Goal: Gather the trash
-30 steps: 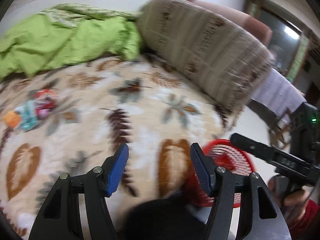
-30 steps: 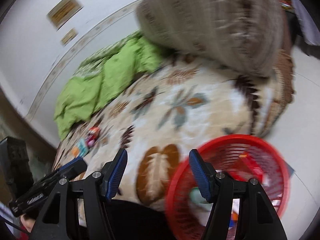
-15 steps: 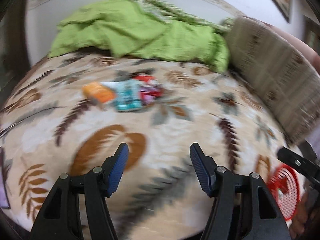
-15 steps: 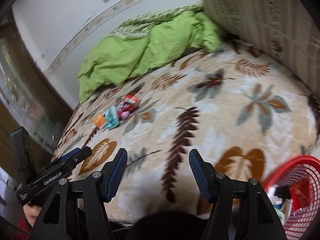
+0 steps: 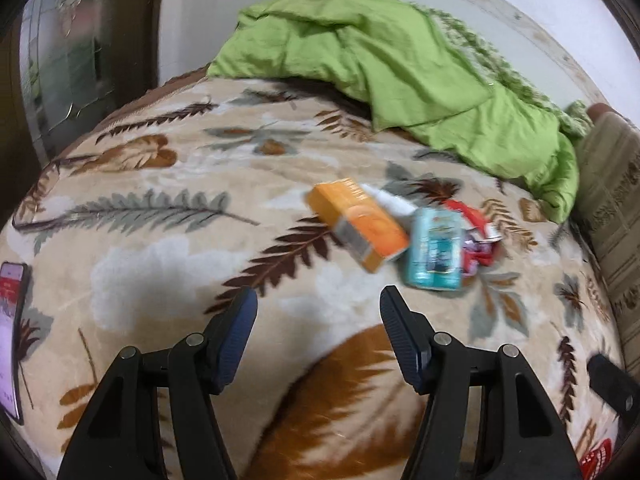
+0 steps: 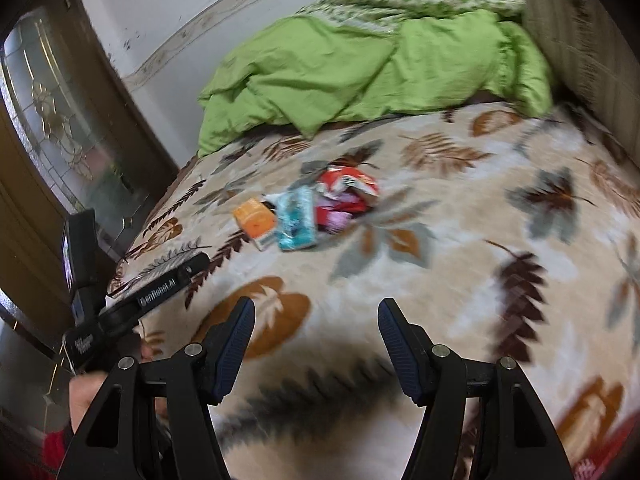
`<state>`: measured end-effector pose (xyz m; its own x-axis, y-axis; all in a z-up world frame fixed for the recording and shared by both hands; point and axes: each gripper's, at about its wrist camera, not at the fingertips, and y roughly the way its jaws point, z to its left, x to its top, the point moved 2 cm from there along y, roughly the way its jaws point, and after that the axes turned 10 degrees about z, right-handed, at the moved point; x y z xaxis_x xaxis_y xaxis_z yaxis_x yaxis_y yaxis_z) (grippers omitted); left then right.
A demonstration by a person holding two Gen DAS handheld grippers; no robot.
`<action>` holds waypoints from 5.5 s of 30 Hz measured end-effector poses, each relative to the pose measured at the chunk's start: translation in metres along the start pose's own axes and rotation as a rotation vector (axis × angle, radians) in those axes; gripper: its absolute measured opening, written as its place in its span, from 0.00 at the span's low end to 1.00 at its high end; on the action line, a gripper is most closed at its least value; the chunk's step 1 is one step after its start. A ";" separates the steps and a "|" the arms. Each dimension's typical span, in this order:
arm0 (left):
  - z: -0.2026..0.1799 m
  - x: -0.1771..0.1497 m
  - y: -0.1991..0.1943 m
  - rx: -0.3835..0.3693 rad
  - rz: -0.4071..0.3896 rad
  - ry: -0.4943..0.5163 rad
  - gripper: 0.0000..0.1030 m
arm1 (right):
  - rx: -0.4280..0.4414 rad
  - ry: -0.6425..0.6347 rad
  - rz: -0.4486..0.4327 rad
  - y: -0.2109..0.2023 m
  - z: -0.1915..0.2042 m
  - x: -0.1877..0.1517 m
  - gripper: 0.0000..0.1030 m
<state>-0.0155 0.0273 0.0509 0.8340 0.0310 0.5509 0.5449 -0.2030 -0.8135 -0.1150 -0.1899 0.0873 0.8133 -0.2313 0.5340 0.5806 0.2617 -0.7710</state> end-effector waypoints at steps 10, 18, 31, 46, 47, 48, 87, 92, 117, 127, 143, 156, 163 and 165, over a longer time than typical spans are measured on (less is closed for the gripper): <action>0.026 0.014 0.019 -0.027 0.037 -0.074 0.61 | 0.020 -0.003 0.118 0.124 0.010 0.070 0.66; 0.028 0.021 0.025 -0.044 0.044 -0.090 0.61 | 0.074 0.045 0.127 0.165 0.002 0.091 0.11; 0.019 0.034 0.031 -0.061 0.033 -0.094 0.61 | 0.045 0.155 0.041 0.100 -0.010 0.047 0.02; -0.017 0.091 0.107 -0.054 0.152 -0.106 0.78 | 0.046 0.206 0.018 0.107 -0.028 0.058 0.21; -0.017 0.093 0.112 -0.013 0.159 -0.097 0.78 | 0.052 0.211 0.015 0.108 -0.028 0.059 0.24; -0.016 0.093 0.115 0.008 0.162 -0.089 0.78 | 0.057 0.213 0.014 0.109 -0.028 0.060 0.27; 0.023 0.095 0.085 -0.023 0.056 -0.075 0.47 | -0.050 -0.111 0.084 0.156 0.031 0.071 0.37; 0.011 0.091 0.073 -0.015 0.022 -0.042 0.47 | -0.034 -0.072 0.056 0.147 0.023 0.075 0.37; -0.032 -0.018 -0.047 -0.025 -0.069 0.162 0.47 | -0.093 -0.026 -0.077 0.044 0.000 0.012 0.37; -0.023 -0.078 -0.074 0.013 -0.077 0.202 0.47 | -0.101 -0.070 -0.098 -0.002 0.002 -0.044 0.37; -0.027 -0.077 -0.066 0.083 -0.101 0.223 0.48 | -0.101 -0.091 -0.109 -0.002 0.012 -0.052 0.37; -0.029 -0.076 -0.058 0.092 -0.094 0.241 0.48 | -0.101 -0.096 -0.103 0.000 0.012 -0.052 0.37; -0.031 -0.076 -0.053 0.093 -0.091 0.248 0.48 | -0.101 -0.086 -0.105 0.000 0.010 -0.050 0.37; -0.033 -0.076 -0.052 0.092 -0.091 0.251 0.48 | -0.103 -0.079 -0.106 0.001 0.008 -0.050 0.37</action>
<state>-0.1099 0.0037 0.0574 0.7399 -0.2006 0.6421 0.6319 -0.1201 -0.7657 -0.1547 -0.1706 0.0629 0.7506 -0.1770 0.6366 0.6595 0.1419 -0.7382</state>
